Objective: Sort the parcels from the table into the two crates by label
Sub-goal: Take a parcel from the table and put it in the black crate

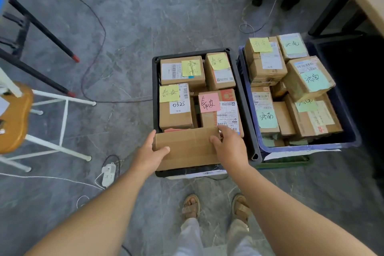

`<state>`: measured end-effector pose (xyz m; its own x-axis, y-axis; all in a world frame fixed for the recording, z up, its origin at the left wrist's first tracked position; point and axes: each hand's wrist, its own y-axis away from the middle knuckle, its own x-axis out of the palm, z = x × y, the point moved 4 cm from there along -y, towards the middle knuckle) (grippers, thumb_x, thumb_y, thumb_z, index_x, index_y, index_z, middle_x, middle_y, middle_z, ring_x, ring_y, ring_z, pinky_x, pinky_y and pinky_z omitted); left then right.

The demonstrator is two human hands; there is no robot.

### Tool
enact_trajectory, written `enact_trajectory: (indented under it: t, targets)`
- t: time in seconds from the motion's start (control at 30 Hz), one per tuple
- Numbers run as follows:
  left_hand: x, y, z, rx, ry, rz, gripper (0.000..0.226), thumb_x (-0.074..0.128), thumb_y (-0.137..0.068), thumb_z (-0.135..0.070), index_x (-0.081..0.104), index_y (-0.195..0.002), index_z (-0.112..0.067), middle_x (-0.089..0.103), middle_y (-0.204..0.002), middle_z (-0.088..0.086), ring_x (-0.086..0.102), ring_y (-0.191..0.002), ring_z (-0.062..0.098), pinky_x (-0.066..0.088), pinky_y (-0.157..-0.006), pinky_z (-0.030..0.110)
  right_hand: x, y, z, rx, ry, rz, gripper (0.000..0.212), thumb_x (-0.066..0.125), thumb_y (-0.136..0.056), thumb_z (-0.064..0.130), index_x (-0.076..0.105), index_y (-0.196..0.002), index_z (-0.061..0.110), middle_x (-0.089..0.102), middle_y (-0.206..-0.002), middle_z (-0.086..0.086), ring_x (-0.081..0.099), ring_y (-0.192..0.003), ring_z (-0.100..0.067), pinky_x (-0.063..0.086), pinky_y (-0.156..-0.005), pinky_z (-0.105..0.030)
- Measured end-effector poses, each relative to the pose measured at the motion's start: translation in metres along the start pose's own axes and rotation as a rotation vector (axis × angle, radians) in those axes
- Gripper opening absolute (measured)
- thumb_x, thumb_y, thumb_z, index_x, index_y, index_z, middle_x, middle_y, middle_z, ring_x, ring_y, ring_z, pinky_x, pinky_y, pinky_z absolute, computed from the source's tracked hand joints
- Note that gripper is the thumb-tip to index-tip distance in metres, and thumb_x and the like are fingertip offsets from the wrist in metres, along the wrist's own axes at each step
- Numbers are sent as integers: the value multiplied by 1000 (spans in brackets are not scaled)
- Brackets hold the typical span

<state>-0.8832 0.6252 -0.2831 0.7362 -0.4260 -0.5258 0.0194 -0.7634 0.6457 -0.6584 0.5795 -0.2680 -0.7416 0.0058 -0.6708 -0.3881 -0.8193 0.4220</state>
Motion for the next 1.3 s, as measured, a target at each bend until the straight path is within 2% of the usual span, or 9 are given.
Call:
enact_trajectory:
  t: [0.17, 0.33, 0.5, 0.7, 0.83, 0.97, 1.03, 1.2, 1.3]
  targets:
    - [-7, -6, 7, -19, -54, 27, 70, 63, -91, -33, 25, -149, -42, 53, -136, 3, 57, -115, 29, 48, -98, 48, 3, 2, 1, -22, 16, -17, 41, 51, -98, 26, 49, -137, 13, 58, -122, -8, 54, -109, -25, 47, -87, -38]
    - [-2, -5, -2, -19, -143, 27, 68, 62, -89, -37, 26, -147, -41, 55, -130, 1, 58, -106, 27, 52, -92, 46, 1, 3, -3, 19, 13, 25, 39, 49, -97, 26, 48, -134, 13, 60, -116, -9, 56, -103, -26, 50, -86, -44]
    - [3, 1, 0, -13, -92, 4, 61, 63, -91, -28, 33, -144, -33, 57, -114, 2, 59, -96, 25, 50, -76, 34, 10, 16, -11, 80, 20, 68, 33, 40, -101, 34, 50, -121, 10, 61, -114, -12, 55, -104, -31, 45, -80, -39]
    - [-19, 12, -19, 74, -45, -85, 59, 63, -90, -33, 34, -142, -39, 52, -120, -2, 55, -103, 24, 49, -88, 38, 1, 19, 3, 85, -83, 80, 28, 37, -102, 35, 50, -107, 10, 61, -97, -9, 57, -89, -28, 45, -74, -39]
    - [-30, 13, -22, 74, -160, -89, 62, 62, -91, -39, 30, -145, -41, 49, -124, -5, 55, -107, 25, 49, -90, 40, 10, 12, 3, 137, -170, 184, 30, 38, -102, 34, 50, -115, 10, 60, -109, -11, 58, -96, -28, 49, -85, -44]
    - [-14, 11, -15, 43, -184, -73, 64, 57, -93, -39, 25, -148, -41, 50, -138, 0, 55, -109, 23, 48, -91, 37, 13, 4, -8, 159, -168, 218, 28, 37, -103, 31, 48, -121, 12, 57, -105, -7, 54, -88, -22, 46, -75, -35]
    - [-11, 9, -16, 35, -199, -88, 64, 54, -95, -39, 21, -150, -41, 48, -141, -2, 52, -109, 21, 43, -86, 34, 10, 1, -9, 134, -149, 207, 25, 38, -103, 31, 50, -116, 14, 56, -101, -5, 53, -86, -20, 46, -73, -34]
    - [-19, 5, -11, 47, -141, -99, 66, 57, -94, -37, 23, -151, -39, 45, -146, -1, 50, -124, 26, 43, -99, 38, 5, -1, -1, 30, -43, 163, 21, 50, -98, 37, 50, -97, 16, 59, -90, 0, 53, -75, -14, 42, -60, -28]
    - [-20, 9, -10, 59, -120, -83, 66, 57, -94, -36, 23, -151, -40, 45, -146, -1, 50, -122, 25, 43, -98, 38, 3, 2, -1, 35, -43, 157, 26, 53, -97, 35, 53, -114, 16, 62, -103, -2, 57, -84, -17, 49, -71, -31]
